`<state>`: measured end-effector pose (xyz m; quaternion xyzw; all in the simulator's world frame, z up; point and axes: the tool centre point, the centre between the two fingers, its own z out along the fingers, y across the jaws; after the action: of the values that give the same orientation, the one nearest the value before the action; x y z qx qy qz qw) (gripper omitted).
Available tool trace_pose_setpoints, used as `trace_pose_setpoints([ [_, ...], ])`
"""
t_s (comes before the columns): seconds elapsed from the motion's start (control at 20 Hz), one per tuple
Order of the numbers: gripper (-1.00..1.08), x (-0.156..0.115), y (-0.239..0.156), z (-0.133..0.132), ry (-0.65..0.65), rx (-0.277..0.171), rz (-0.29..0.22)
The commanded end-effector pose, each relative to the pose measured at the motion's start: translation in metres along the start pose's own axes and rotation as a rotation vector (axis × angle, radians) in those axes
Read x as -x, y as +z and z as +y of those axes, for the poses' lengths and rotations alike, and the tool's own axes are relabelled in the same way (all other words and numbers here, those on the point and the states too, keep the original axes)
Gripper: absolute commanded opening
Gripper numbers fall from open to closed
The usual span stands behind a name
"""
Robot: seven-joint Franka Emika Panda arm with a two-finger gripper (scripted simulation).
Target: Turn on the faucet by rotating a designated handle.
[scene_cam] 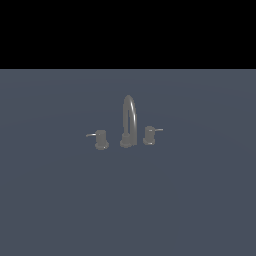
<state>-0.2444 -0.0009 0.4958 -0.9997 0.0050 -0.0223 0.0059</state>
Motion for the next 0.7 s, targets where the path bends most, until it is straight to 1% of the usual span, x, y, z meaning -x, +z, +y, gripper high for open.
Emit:
trace_pose_setpoints([
  [0.0,-1.0,0.0,0.0,0.0,0.0,0.0,0.0],
  [0.45,-1.0,-0.006,-0.002,-0.01,-0.059,-0.003,-0.002],
  [0.65,-1.0,-0.006,-0.002,-0.01,-0.059,-0.003,-0.002],
])
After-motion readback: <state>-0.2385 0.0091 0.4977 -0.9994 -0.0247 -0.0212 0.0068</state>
